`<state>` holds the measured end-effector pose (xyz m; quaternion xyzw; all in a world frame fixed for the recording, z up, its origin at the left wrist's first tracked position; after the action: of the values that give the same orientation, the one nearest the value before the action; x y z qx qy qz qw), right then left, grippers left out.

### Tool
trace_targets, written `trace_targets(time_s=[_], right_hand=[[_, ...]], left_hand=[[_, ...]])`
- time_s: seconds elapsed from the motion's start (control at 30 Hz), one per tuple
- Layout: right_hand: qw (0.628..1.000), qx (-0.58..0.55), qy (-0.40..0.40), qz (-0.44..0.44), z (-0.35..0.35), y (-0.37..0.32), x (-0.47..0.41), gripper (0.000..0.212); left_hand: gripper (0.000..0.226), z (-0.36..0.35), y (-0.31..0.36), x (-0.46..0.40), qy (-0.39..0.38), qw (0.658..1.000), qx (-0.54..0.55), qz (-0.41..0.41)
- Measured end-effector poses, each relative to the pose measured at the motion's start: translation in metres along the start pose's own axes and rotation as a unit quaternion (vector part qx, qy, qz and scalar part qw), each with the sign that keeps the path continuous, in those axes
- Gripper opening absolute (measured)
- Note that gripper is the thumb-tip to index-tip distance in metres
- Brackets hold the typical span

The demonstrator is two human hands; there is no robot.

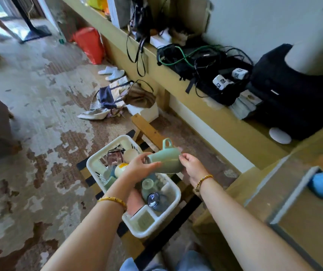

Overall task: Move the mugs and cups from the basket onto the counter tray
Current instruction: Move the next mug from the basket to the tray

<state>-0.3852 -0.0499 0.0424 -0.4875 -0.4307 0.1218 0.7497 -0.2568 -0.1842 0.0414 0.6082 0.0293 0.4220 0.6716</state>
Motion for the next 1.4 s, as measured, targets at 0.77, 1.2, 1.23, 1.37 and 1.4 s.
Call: trace_targets(time_s=[0.77, 1.2, 1.23, 1.37, 1.4], right_hand=[[0.919, -0.03, 0.364, 0.153, 0.405, 0.027, 0.197, 0.041], [0.852, 0.331, 0.404, -0.031, 0.535, 0.133, 0.284, 0.03], [0.85, 0.352, 0.389, -0.055, 0.542, 0.143, 0.287, 0.028], [0.824, 0.412, 0.373, -0.106, 0.564, 0.177, 0.303, 0.025], [0.818, 0.419, 0.377, -0.112, 0.57, 0.185, 0.307, 0.023]], left_hand=[[0.051, -0.378, 0.234, 0.1, -0.134, 0.96, 0.173, -0.177], [0.057, -0.602, 0.259, 0.193, -0.363, 0.878, -0.109, -0.292], [0.058, -0.616, 0.257, 0.198, -0.372, 0.866, -0.14, -0.303], [0.062, -0.666, 0.247, 0.218, -0.391, 0.818, -0.22, -0.36], [0.065, -0.677, 0.244, 0.223, -0.396, 0.809, -0.232, -0.368]])
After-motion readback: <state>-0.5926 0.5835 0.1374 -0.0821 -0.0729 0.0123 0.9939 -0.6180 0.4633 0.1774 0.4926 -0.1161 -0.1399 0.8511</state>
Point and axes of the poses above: each hand's wrist, its own x-axis away from the middle knuckle, its own z-axis out of the back of the hand, y = z × x, the point moved 10 cm from there along -x, towards the middle knuckle, and after that the axes turned 8 degrees about x, right-handed, at the moved point
